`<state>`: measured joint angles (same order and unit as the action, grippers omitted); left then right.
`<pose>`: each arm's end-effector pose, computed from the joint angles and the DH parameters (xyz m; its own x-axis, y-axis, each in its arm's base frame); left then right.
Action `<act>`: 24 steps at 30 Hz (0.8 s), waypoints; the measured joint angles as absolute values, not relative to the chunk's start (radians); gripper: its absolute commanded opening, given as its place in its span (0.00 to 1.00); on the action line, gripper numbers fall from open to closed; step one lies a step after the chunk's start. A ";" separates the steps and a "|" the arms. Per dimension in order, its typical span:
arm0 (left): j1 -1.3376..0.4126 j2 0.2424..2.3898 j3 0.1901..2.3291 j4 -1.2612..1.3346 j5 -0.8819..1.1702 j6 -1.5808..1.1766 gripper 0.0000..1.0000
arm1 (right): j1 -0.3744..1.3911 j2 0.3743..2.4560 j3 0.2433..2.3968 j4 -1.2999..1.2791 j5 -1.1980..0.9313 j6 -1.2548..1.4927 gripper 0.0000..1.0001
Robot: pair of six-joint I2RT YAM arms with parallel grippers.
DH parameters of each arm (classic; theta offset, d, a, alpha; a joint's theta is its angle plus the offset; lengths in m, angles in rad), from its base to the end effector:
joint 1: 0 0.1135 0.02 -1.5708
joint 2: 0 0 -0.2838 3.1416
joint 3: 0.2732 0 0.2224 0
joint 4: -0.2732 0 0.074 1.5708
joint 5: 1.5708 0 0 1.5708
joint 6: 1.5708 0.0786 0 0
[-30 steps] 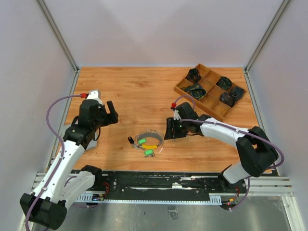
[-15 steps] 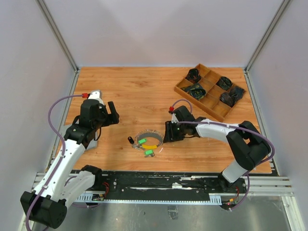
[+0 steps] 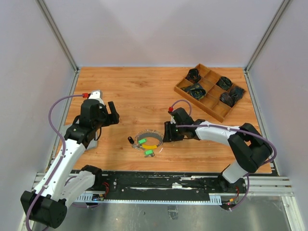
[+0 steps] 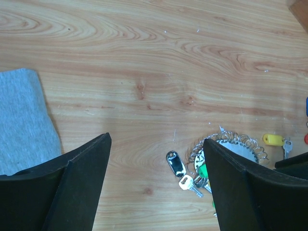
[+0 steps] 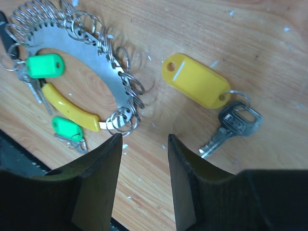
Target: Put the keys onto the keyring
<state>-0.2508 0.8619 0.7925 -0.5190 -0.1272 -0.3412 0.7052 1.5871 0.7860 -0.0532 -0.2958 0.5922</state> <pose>0.1763 -0.0349 0.2896 -0.5548 -0.2005 -0.8074 -0.0442 0.9763 -0.2120 0.2248 0.2214 0.1727 -0.9039 -0.0682 -0.4222 -0.3149 0.7743 0.5490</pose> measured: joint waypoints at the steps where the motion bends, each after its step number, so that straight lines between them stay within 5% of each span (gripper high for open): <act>1: -0.251 0.862 0.793 -0.518 -0.128 -0.341 0.82 | 0.720 1.577 0.786 -0.067 -0.260 0.583 0.45; 12: -0.251 0.862 0.792 -0.517 -0.128 -0.341 0.82 | 0.937 1.539 0.910 -0.287 0.101 0.427 0.45; 24: -0.251 0.862 0.793 -0.517 -0.128 -0.341 0.82 | 1.043 1.673 1.024 -0.381 0.182 0.318 0.48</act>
<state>-0.2508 0.8623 0.7925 -0.5175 -0.1280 -0.3412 1.0428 1.6726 1.0237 -0.3813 0.1822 0.3176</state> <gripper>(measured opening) 0.819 0.479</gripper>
